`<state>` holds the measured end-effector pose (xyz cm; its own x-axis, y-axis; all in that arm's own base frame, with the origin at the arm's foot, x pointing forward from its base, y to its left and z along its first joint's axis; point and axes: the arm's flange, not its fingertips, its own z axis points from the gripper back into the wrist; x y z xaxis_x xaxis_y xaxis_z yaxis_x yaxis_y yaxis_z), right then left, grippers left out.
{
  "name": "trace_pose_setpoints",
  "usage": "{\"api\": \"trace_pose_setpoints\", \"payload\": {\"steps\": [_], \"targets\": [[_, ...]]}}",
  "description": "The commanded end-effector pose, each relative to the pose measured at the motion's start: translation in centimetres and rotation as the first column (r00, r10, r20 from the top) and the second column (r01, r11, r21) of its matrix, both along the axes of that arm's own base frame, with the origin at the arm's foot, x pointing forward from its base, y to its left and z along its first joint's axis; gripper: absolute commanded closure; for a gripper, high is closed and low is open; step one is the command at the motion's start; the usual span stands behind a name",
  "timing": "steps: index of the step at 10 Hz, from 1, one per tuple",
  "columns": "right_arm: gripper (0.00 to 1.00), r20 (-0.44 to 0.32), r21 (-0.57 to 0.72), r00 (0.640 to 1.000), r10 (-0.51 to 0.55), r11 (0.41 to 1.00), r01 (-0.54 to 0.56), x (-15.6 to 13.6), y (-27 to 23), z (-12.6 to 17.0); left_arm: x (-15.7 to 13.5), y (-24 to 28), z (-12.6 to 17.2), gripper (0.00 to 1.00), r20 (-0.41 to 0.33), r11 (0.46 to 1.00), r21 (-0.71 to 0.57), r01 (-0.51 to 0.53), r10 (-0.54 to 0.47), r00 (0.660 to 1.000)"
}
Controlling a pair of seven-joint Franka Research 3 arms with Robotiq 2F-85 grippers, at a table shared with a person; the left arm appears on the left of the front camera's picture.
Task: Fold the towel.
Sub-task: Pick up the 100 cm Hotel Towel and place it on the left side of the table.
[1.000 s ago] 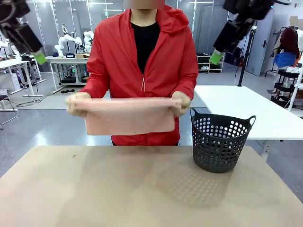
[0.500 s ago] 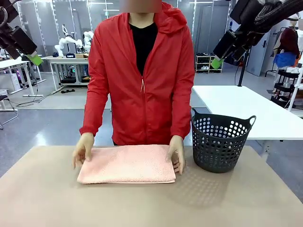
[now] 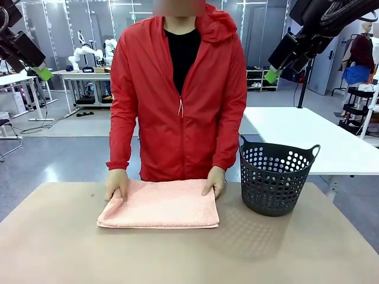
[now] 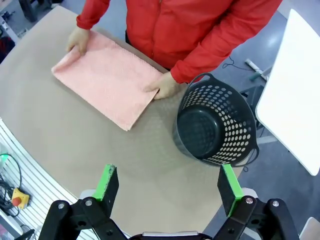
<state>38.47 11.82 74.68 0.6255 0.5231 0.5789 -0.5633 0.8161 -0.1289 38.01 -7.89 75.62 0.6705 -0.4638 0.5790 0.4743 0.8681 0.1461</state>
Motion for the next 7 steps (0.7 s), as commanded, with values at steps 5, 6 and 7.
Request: {"api": "trace_pose_setpoints", "payload": {"steps": [5, 6, 7], "targets": [[0.0, -0.007, -0.005, 1.0, 0.005, 1.0, -0.005, 0.07, -0.2, -0.02, -0.21, 0.19, 0.24, 0.0, -0.006, 1.0, 0.019, -0.006, 0.006, 1.0], [0.0, -0.007, -0.005, 1.0, 0.005, 1.0, -0.005, 0.07, -0.2, -0.02, -0.21, 0.19, 0.24, 0.0, -0.006, 1.0, 0.019, -0.006, 0.006, 1.0], [0.0, -0.007, -0.005, 1.0, 0.005, 1.0, -0.005, 0.07, -0.2, -0.02, -0.21, 0.19, 0.24, 0.0, -0.006, 1.0, 0.019, -0.006, 0.006, 1.0]]}}
